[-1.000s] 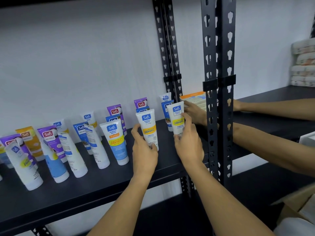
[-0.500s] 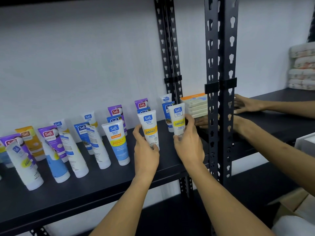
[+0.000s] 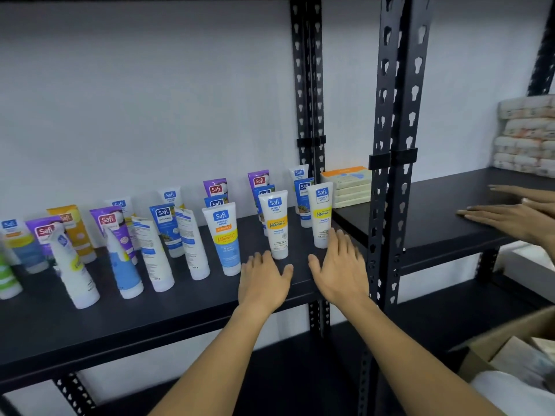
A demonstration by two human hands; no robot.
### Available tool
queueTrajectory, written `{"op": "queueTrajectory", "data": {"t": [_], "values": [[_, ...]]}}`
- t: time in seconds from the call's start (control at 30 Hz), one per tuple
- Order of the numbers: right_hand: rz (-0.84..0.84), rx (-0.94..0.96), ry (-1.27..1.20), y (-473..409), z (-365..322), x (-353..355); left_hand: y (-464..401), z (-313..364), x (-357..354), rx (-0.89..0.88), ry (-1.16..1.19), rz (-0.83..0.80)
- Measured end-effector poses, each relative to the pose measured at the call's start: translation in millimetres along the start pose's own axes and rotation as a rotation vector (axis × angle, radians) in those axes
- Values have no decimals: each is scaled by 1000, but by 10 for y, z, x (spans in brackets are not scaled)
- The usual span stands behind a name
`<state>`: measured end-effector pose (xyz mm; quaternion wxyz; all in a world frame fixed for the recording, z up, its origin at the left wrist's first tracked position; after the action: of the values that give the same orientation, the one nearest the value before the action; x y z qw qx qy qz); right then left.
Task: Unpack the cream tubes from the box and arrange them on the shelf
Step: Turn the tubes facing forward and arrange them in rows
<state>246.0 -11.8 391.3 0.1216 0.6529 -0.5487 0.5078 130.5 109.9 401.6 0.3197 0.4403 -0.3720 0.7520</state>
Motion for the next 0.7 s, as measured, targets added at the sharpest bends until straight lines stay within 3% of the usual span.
{"op": "queueTrajectory", "data": {"t": [0.23,0.33,0.43,0.53,0.7], "values": [[-347,101,244,216,76,94,248,13,-1,-107,-214,-330],[-500,105,252,229,54,216,371,-33,89,-156,-184,-391],[-624,59,179,215,-71,428,491,-64,306,-186,-3,-404],[-569,111,102,170,-391,714,552,-110,691,-208,225,-370],[-442,259,-2,137,-1151,1094,535,-314,1472,-241,351,-216]]}}
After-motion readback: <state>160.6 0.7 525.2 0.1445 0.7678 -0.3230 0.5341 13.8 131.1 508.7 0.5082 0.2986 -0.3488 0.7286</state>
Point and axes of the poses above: each hand's wrist, its own y-axis away from the middle knuckle, its own x-axis out of the back of the hand, z = x × y, the point moved 5 cm from there along -y, towards the middle knuckle, and after that the axes turned 9 degrees about -x, right-handed, at the moved point
